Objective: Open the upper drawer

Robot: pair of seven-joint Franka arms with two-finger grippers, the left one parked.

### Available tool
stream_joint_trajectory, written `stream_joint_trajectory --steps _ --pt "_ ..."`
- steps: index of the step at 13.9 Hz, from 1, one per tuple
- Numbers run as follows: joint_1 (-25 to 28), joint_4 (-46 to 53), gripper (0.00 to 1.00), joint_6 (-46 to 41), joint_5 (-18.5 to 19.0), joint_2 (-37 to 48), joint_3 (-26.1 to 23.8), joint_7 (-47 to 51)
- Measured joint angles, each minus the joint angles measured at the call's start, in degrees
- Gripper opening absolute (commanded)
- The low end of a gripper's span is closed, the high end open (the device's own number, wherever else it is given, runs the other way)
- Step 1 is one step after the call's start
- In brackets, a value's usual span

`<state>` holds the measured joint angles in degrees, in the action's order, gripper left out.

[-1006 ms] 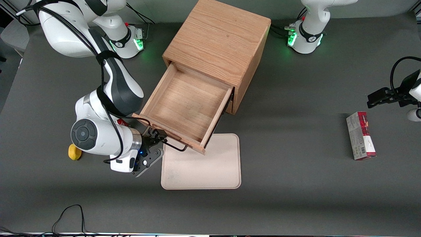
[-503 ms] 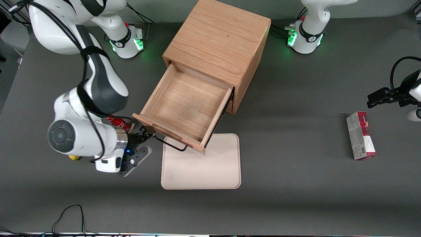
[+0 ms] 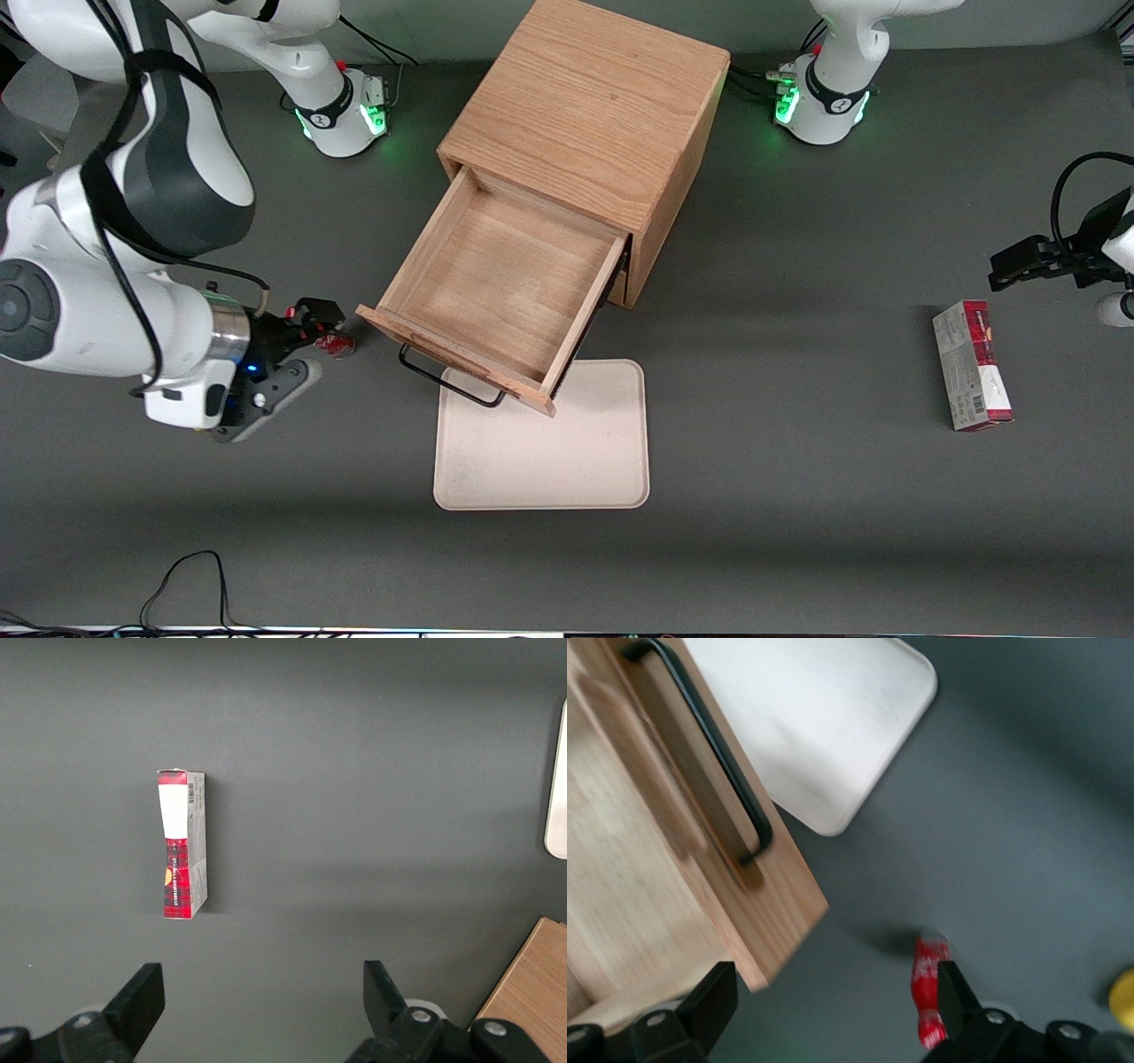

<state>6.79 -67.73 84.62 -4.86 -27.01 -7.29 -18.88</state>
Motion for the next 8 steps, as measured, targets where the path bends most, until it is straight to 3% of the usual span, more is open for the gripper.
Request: stream_joint_trajectory --steps 8 --pt "0.0 -35.2 1.00 10.8 0.0 27.6 4.9 18.2"
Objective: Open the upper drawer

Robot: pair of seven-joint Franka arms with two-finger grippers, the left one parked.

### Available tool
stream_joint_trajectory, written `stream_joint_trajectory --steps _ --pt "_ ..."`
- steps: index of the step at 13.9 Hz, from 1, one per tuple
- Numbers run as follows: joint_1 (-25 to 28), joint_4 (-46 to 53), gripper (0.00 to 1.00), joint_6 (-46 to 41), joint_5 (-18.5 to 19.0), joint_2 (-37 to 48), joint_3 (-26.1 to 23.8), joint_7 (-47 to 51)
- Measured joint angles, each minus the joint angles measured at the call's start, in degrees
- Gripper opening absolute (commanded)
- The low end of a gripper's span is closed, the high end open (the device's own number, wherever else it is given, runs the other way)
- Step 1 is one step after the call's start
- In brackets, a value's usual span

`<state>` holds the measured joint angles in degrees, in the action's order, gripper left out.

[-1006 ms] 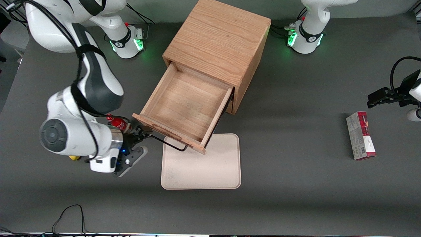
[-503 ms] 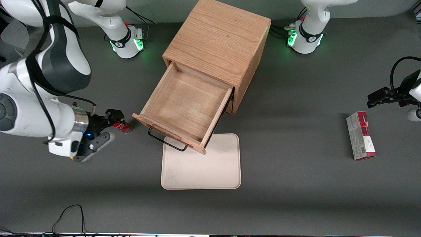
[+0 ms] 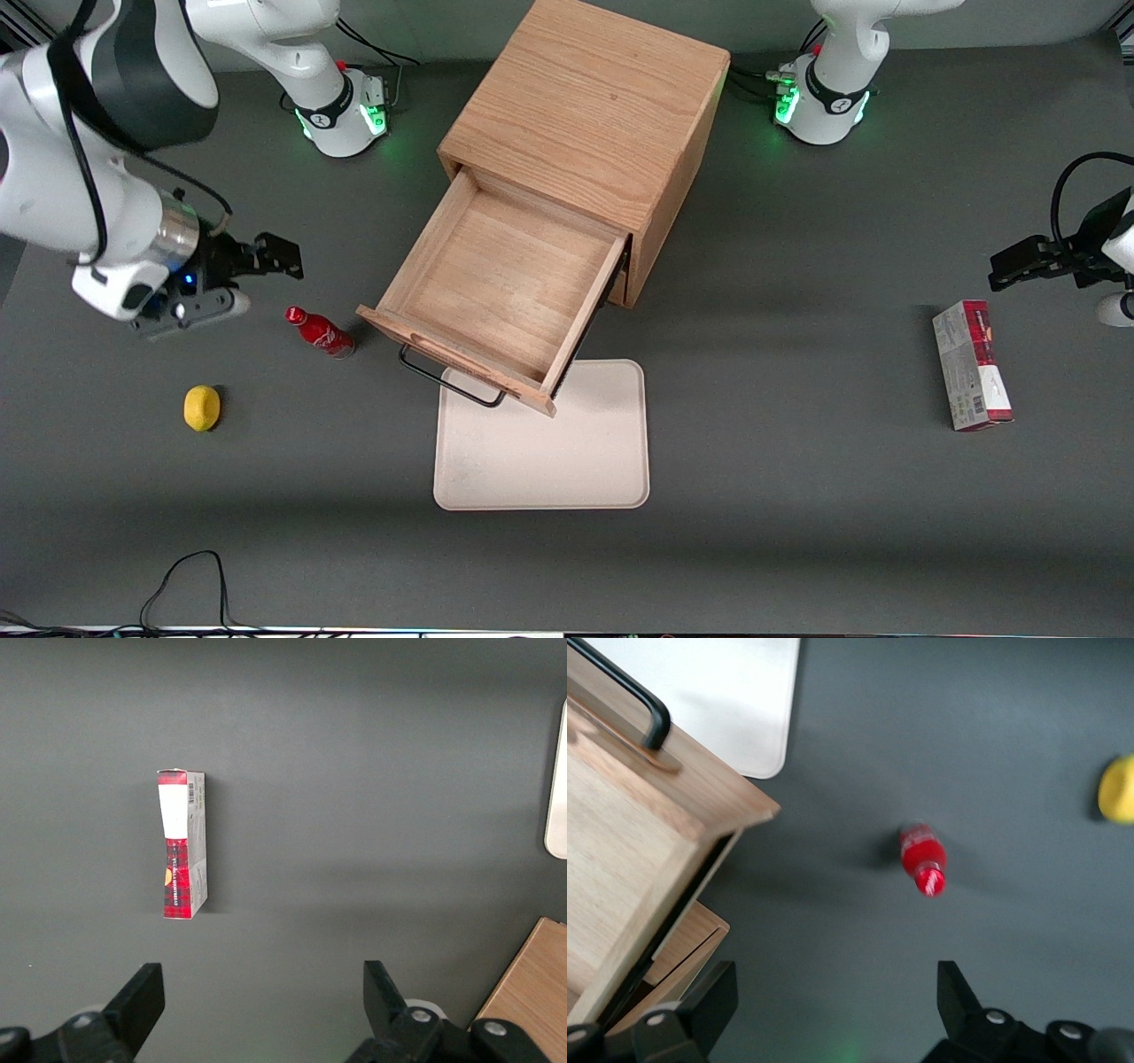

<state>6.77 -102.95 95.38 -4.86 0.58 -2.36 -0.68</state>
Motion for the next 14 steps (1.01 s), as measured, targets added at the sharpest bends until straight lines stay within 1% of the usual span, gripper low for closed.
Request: stream_joint_trajectory --steps 2,4,6,10,14 --pt "0.0 -1.5 1.00 0.2 0.0 2.4 1.9 0.7" --pt "-0.1 -1.3 1.00 0.6 0.0 2.8 3.6 0.7" --pt "-0.1 -1.3 1.00 1.1 0.0 2.8 3.9 0.7" --pt "-0.1 -0.3 1.00 0.7 1.2 2.8 3.8 0.7" --pt "-0.2 1.4 1.00 -2.0 3.8 2.7 4.0 0.7"
